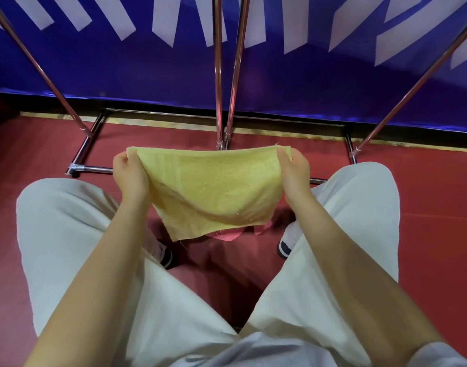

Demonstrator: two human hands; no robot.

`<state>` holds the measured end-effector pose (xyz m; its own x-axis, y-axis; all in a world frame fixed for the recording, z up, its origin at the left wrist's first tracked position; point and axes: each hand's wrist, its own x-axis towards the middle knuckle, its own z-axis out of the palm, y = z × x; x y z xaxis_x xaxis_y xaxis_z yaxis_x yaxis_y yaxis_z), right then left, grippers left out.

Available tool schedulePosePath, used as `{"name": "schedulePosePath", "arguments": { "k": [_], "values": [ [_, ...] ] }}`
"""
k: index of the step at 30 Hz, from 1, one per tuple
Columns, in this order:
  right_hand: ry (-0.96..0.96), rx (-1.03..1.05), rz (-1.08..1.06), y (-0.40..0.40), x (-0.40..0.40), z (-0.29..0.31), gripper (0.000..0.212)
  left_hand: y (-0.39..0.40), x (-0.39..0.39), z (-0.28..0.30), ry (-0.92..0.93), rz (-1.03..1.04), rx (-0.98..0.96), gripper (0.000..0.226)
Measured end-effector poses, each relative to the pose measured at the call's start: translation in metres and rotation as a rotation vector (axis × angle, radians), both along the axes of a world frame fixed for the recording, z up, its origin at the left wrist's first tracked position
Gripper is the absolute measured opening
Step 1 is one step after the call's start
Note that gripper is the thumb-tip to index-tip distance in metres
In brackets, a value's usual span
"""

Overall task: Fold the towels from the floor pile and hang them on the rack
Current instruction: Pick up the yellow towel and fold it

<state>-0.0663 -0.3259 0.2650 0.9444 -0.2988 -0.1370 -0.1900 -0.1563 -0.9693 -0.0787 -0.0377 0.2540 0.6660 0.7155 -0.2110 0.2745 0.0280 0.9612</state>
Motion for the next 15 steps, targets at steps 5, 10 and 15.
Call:
{"name": "schedulePosePath", "arguments": {
  "k": [5,10,15],
  "values": [
    [0.148,0.251,-0.155,0.011,0.0,-0.012,0.021,-0.009,0.001,0.002,0.102,0.102,-0.415,0.027],
    [0.237,0.364,-0.207,0.03,-0.001,-0.017,0.021,-0.029,-0.006,0.008,0.111,0.077,-0.557,0.024],
    [0.225,0.248,-0.062,0.054,-0.003,-0.022,0.02,-0.058,-0.009,0.008,-0.025,-0.012,-0.478,0.035]
  ]
}}
